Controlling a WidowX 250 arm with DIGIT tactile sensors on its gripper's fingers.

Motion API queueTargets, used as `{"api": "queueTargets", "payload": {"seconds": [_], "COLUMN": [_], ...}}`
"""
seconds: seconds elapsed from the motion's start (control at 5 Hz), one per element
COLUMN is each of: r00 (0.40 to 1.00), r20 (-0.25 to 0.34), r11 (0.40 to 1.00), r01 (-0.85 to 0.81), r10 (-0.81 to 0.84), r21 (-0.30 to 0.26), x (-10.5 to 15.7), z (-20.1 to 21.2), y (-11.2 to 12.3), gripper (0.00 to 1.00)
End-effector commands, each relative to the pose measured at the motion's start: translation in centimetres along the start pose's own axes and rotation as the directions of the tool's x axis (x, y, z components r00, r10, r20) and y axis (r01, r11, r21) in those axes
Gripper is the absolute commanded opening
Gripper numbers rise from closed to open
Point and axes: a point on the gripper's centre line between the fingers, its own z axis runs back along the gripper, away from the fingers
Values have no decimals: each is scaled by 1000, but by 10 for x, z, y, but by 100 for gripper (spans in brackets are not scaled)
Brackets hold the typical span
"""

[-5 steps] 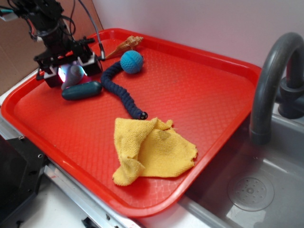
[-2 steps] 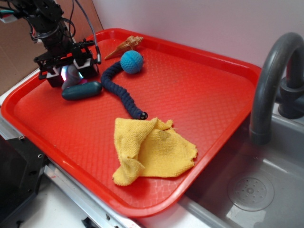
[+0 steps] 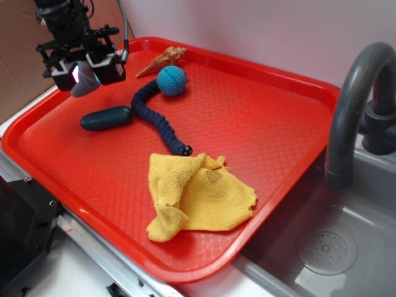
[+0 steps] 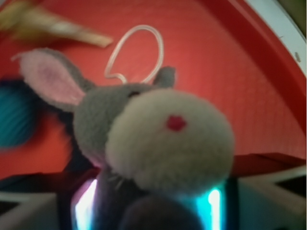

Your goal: Grab the gray animal.

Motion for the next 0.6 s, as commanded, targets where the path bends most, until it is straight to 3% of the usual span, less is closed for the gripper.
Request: {"api": "queueTargets", "payload": {"seconds": [0.0,0.2,0.4], "r00": [966,964,972], "r20": [38,103,63], "r11": [962,959,965], "r01": [259,258,231], "r10": [-257,-247,-224], "r21": [-87,-117,-126], "x": [-57,-75,-69], "z": [90,109,102], "y": [-43,-46,-37], "gripper": [0,0,0]}}
